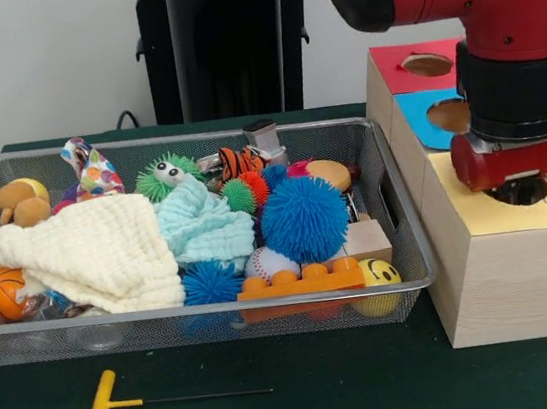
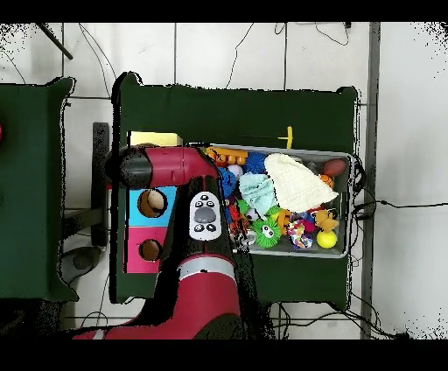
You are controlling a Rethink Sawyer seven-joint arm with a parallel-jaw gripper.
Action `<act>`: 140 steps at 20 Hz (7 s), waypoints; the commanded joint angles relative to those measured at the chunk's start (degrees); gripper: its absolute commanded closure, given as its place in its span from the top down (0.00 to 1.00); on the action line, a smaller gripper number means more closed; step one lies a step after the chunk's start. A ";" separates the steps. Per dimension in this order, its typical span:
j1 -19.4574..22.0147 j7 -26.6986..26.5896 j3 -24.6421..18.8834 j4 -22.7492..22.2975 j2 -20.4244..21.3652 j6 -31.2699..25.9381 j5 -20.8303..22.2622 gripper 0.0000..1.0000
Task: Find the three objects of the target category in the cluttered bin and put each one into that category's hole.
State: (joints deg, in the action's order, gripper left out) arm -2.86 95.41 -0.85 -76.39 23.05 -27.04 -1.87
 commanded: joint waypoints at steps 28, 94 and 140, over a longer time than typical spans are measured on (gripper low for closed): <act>0.56 5.14 0.89 -0.10 17.00 -25.28 0.24 0.00; 42.30 -16.11 -25.82 -17.89 21.79 -15.79 22.51 1.00; 56.62 -14.02 -33.35 -27.39 19.10 -13.83 34.16 1.00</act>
State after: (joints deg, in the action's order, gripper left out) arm 53.07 93.17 -30.20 -99.74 42.50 -40.99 29.00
